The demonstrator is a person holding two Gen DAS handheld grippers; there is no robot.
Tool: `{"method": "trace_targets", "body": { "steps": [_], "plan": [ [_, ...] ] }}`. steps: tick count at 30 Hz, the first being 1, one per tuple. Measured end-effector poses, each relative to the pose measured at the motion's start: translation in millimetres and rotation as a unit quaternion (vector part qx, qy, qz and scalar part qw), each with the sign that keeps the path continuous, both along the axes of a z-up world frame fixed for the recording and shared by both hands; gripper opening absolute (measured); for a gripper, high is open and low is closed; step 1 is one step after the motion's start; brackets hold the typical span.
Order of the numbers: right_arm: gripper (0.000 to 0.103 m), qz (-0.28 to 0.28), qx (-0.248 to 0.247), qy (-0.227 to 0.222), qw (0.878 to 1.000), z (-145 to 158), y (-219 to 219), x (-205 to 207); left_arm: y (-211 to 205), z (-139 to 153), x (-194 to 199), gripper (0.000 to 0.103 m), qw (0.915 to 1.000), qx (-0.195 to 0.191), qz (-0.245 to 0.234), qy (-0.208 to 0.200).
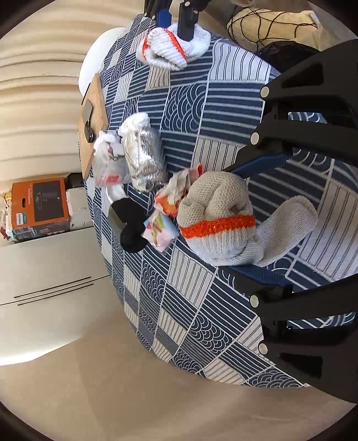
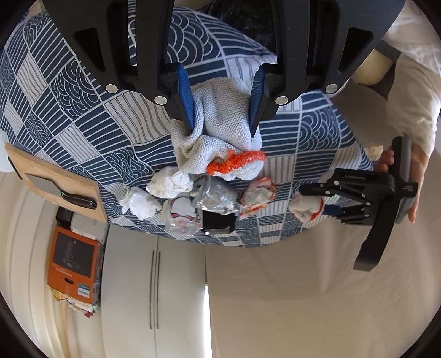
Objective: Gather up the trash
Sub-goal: 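Carry the held socks with both tools toward the black trash bin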
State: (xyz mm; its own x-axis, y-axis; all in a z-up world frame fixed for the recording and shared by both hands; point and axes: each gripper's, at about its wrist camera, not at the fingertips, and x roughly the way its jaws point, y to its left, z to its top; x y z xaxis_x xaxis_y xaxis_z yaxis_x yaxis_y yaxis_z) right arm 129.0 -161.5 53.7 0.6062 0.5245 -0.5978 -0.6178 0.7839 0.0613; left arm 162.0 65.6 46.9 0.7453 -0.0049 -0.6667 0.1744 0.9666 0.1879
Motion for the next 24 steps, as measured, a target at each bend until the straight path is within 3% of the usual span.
{"method": "trace_targets", "body": {
  "steps": [11, 15, 24],
  "plan": [
    [0.034, 0.038, -0.006, -0.020, 0.999, -2.2, -7.7, -48.1, -39.2, 20.5, -68.4, 0.060, 0.9977, 0.018, -0.027, -0.060],
    [0.034, 0.056, -0.018, -0.022, 0.998, -7.0, -6.4, -65.5, -47.6, 19.3, -84.5, 0.060, 0.9971, 0.007, -0.035, -0.067],
    [0.034, 0.097, -0.049, 0.007, 0.994, -26.8, -1.8, -94.3, -76.1, -15.0, -104.3, 0.060, 0.9965, -0.019, -0.078, -0.025]
  ]
}}
